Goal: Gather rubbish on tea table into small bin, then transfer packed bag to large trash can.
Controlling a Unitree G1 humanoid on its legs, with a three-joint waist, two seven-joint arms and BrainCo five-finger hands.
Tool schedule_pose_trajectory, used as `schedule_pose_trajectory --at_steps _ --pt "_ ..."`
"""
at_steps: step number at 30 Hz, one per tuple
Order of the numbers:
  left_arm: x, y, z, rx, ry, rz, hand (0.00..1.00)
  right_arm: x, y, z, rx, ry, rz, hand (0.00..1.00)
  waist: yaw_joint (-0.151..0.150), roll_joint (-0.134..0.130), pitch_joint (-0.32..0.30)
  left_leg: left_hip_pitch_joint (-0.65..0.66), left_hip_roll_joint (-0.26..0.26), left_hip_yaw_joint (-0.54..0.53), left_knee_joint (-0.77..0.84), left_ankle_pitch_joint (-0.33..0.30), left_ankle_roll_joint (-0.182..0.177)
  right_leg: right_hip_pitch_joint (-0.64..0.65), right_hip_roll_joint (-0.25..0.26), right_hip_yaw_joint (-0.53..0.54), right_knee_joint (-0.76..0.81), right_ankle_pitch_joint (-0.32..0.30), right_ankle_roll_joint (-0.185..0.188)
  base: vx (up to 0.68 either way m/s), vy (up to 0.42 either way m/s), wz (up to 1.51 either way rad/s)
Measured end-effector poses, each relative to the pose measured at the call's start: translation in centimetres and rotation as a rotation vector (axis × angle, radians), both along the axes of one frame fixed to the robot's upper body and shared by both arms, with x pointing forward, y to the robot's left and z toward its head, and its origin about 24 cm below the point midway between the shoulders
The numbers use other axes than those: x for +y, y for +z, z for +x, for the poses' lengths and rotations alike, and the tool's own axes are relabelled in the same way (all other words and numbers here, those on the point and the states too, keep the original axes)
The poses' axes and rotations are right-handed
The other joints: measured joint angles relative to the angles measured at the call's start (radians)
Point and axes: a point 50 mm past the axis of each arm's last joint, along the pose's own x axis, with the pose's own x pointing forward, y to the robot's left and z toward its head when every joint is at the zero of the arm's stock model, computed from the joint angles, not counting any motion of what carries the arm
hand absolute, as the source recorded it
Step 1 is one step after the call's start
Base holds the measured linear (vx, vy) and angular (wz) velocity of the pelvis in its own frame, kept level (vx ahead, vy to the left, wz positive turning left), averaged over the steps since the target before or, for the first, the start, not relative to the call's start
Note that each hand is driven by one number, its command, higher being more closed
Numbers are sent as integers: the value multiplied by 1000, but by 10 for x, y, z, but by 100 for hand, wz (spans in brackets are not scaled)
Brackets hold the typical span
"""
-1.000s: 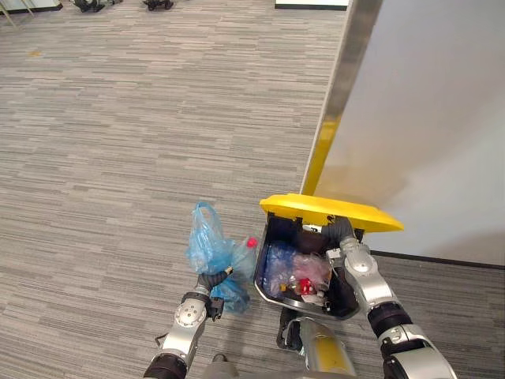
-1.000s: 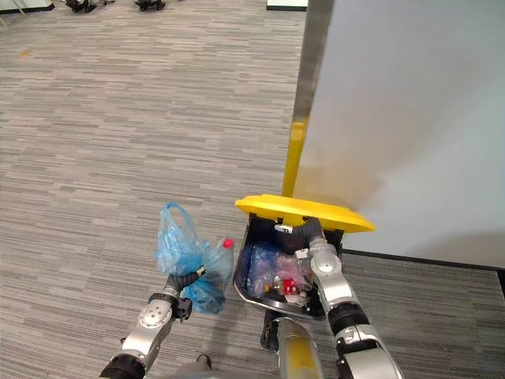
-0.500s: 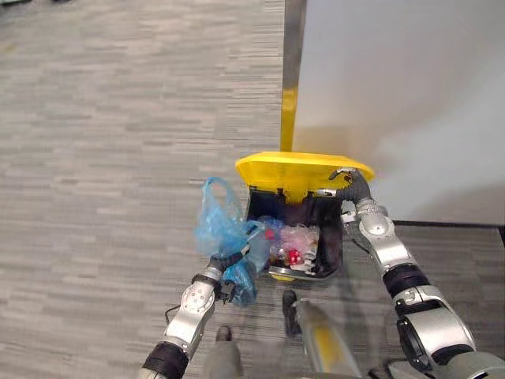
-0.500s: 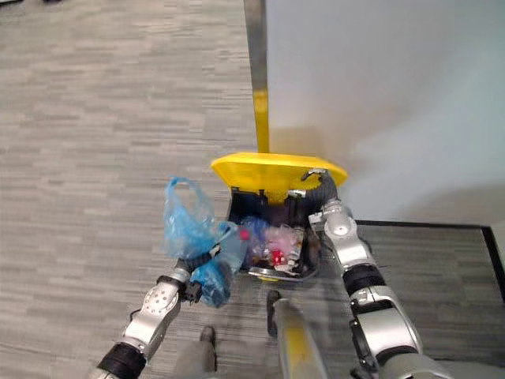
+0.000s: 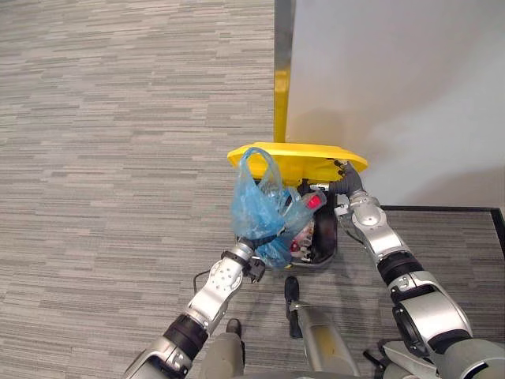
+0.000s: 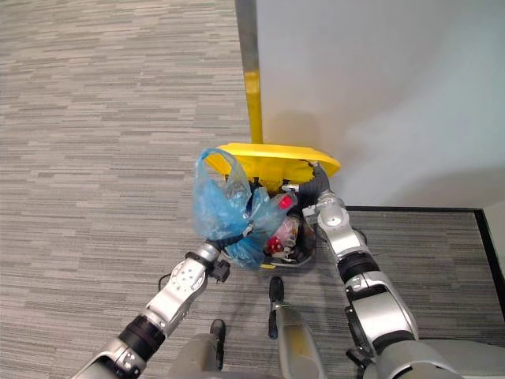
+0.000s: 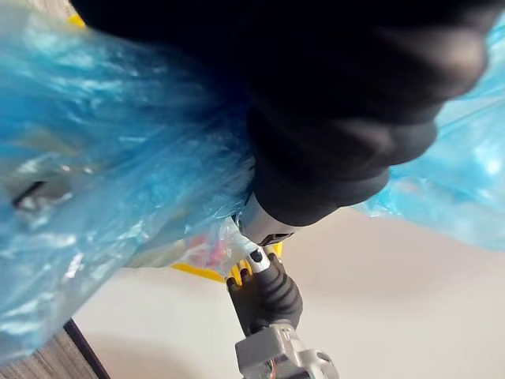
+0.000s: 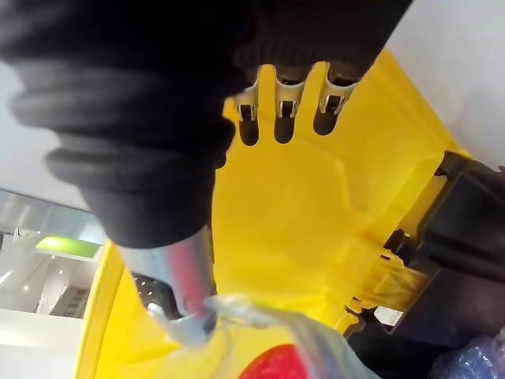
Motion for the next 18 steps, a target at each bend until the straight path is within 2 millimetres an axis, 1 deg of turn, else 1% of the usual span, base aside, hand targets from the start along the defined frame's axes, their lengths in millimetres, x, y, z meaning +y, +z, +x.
schedule_pose_trajectory --at_steps 1,3,5,6,7,8,10,11,12,13,15,16,18 --pt "1 3 5 -12 8 12 100 2 1 0 -1 5 3 0 1 -12 7 -1 0 0 2 0 -1 0 0 0 0 3 -4 0 0 0" --pt "1 6 14 -21 25 33 100 4 3 2 -7 11 1 0 2 -25 18 -8 1 -4 7 1 -2 0 1 -4 -6 7 -6 -22 -12 5" --pt "1 10 24 -35 41 61 100 6 11 6 -28 17 2 0 0 -31 36 -18 1 -5 15 2 -3 -1 1 -6 -12 12 -5 -10 -7 3" --pt "2 13 31 -45 48 83 100 9 20 9 -52 24 2 0 -1 -35 56 -23 1 -5 21 1 -3 -3 0 -5 -12 13 -3 -35 -6 1" --pt "1 15 35 -52 49 101 100 10 24 11 -64 26 4 0 -1 -37 64 -28 0 -5 24 1 -3 -6 0 -5 -11 14 -3 -50 -6 1" --pt "1 17 42 -62 55 133 100 12 33 14 -86 32 13 0 -1 -40 71 -54 0 -5 40 1 -3 -26 0 -5 -8 17 -4 -59 -16 1" --pt "4 26 56 -80 88 168 100 19 57 22 -150 50 28 0 -1 -51 106 -100 -1 -2 73 -1 -5 -63 0 -4 6 20 -4 -52 -21 -1" --pt "6 28 59 -79 97 178 100 21 63 23 -168 56 29 0 -1 -52 113 -115 1 -1 84 -4 -6 -73 0 -5 8 21 -5 -34 -13 -3" --pt "8 30 64 -80 111 190 100 25 73 24 -198 67 32 0 -1 -55 126 -130 3 6 99 -8 -8 -86 1 -5 14 28 -15 -41 -4 -9" --pt "13 33 72 -81 138 208 100 31 91 25 -252 90 38 0 -1 -61 154 -149 7 23 128 -17 -6 -105 3 1 36 30 -18 -53 -4 -15" --pt "14 35 78 -77 155 236 100 38 106 24 -304 115 48 0 -1 -65 167 -180 9 42 161 -29 -3 -136 6 13 53 30 -18 -60 5 -21" --pt "15 37 82 -74 169 250 100 46 118 24 -344 137 59 0 -2 -65 178 -207 12 53 191 -43 1 -160 8 20 68 30 -18 -54 15 -21" --pt "15 36 86 -66 174 285 100 56 131 19 -398 179 72 0 -2 -65 183 -248 26 63 237 -65 5 -193 18 29 83 29 -16 -48 25 -22"
